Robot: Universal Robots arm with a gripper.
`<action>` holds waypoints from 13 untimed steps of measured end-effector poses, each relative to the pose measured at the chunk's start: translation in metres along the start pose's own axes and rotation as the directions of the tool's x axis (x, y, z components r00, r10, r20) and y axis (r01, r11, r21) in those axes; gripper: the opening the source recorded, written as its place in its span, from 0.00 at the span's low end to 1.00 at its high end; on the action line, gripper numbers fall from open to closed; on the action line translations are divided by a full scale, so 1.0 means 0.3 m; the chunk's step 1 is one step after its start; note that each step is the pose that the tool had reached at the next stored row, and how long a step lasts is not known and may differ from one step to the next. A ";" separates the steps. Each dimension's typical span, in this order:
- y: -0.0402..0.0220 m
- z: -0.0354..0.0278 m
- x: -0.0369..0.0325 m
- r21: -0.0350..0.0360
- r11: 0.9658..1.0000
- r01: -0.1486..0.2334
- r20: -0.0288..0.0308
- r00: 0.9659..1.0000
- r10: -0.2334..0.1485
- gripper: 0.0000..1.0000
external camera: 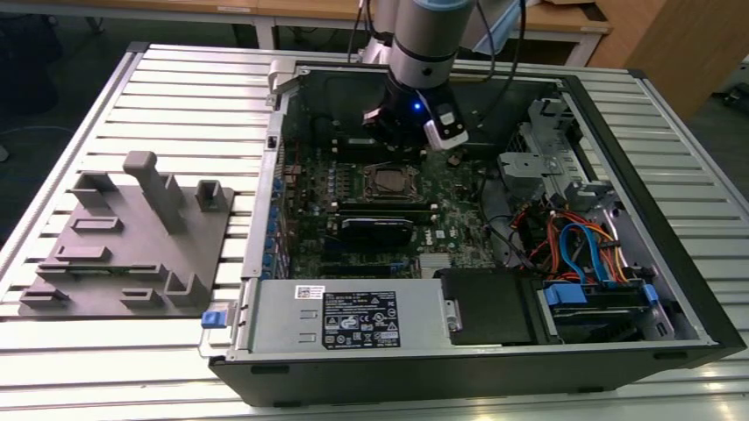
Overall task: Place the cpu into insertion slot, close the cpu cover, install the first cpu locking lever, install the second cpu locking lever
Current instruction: 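Install the first cpu locking lever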
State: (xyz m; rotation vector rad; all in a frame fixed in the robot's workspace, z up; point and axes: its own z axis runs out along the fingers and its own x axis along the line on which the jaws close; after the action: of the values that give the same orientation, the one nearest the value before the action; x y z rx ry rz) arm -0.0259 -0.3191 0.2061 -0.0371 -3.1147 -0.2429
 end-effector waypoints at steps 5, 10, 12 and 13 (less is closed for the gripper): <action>-0.001 0.007 -0.005 0.003 1.000 0.000 0.000 1.000 0.000 0.11; -0.002 0.015 -0.009 0.007 1.000 0.000 0.000 1.000 0.000 0.11; -0.002 0.018 -0.009 0.007 1.000 0.000 0.000 1.000 0.000 0.11; -0.003 0.019 -0.010 0.007 1.000 0.000 0.000 1.000 0.000 0.11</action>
State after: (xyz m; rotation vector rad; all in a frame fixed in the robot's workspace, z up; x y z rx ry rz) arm -0.0230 -0.3191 0.2004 -0.0374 -3.1156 -0.2314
